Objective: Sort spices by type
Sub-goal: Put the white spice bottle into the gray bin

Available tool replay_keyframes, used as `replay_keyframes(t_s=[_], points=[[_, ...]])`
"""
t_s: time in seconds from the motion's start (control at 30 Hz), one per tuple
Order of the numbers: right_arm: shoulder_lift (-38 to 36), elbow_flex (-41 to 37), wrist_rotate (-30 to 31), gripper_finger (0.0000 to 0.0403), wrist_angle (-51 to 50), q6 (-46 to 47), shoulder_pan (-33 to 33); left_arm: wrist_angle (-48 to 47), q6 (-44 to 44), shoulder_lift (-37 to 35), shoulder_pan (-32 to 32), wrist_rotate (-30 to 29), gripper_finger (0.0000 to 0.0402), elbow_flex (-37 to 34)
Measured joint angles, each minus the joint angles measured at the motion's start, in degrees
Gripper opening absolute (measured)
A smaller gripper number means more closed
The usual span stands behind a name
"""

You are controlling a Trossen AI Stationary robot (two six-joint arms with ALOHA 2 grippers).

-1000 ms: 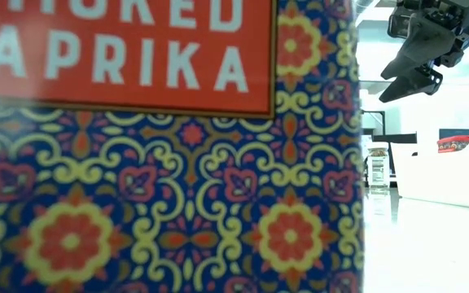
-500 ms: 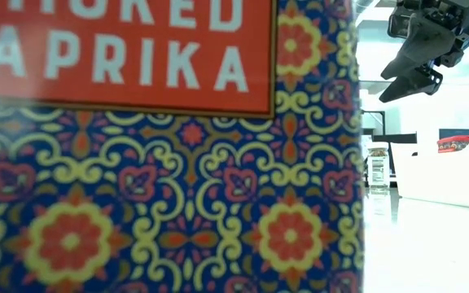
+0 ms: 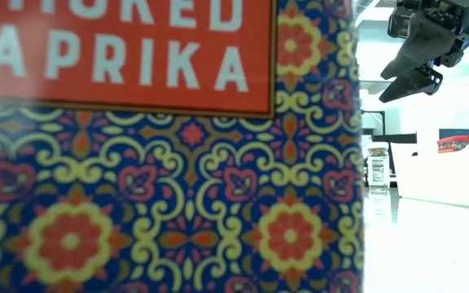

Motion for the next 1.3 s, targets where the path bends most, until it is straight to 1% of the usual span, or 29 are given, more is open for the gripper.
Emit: replay_keyframes(t_s=[0.23, 0.5, 0.77, 1.13, 1.3], points=[[-0.02, 0.0, 0.0, 0.0311, 0.02, 0.0, 0.02, 0.31, 0.81, 0.29, 0.95, 0.09, 0.0295, 0.02], [0.0, 0.0, 0.02, 0.0311, 0.11, 0.68, 0.0, 0.44, -0.63, 4.62, 0.18, 1.01, 0.0295, 0.02], [-0.02, 0.0, 0.02, 0.0311, 0.22, 1.37, 0.0, 0.96, 0.19, 4.66, 0.19, 0.5, 0.0292, 0.02], [-0.02, 0.0, 0.02, 0.0311, 0.52, 1.64, 0.02, -0.04, -0.35, 4.66, 0.19, 0.78, 0.0231, 0.02], [0.1, 0.0, 0.02, 0.0311, 0.81, 1.62, 0.0, -0.62, -0.56, 4.64, 0.02, 2.24, 0.0197, 0.11]])
